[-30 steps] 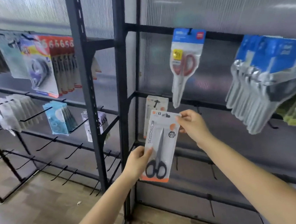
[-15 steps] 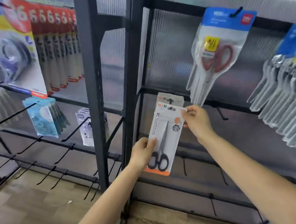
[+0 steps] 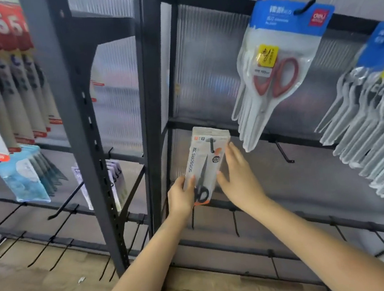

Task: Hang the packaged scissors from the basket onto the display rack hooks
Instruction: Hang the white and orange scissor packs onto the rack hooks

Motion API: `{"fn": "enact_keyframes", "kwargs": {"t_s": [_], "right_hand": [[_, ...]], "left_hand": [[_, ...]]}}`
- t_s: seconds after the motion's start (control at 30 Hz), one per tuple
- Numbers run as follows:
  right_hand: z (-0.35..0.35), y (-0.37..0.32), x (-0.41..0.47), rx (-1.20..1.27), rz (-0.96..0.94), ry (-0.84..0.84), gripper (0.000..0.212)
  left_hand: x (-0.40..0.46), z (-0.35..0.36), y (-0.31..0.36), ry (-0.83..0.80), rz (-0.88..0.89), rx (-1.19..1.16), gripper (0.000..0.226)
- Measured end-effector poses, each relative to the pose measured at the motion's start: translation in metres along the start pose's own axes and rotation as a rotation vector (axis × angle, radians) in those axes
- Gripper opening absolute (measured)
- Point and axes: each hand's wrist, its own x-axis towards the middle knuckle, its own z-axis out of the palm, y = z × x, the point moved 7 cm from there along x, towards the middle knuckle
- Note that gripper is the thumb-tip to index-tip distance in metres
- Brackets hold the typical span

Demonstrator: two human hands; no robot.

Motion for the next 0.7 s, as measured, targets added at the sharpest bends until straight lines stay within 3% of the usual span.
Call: {"fn": "enact_keyframes", "kwargs": {"t_s": [0.4,0.57,0.7], "right_hand": [[0.008,-0.001,-0.018,-0.246,-0.057,-0.097,0.069],[-0.007,0.016,-0.056,-0.279,-0.037,-0.084,0.065],[-0.040,0.036,-0.095,-0.248,0.018,-0.036,0.063]], "left_hand": [[-0.004,-0.008,0.003,0.082,-0.002,0.282,0.037],[-0.042,-0.016,0.008,0.117,0.094,0.416,0.027],[-0.081,0.008,0.041,0.043,0.235,0.520,0.026]]}}
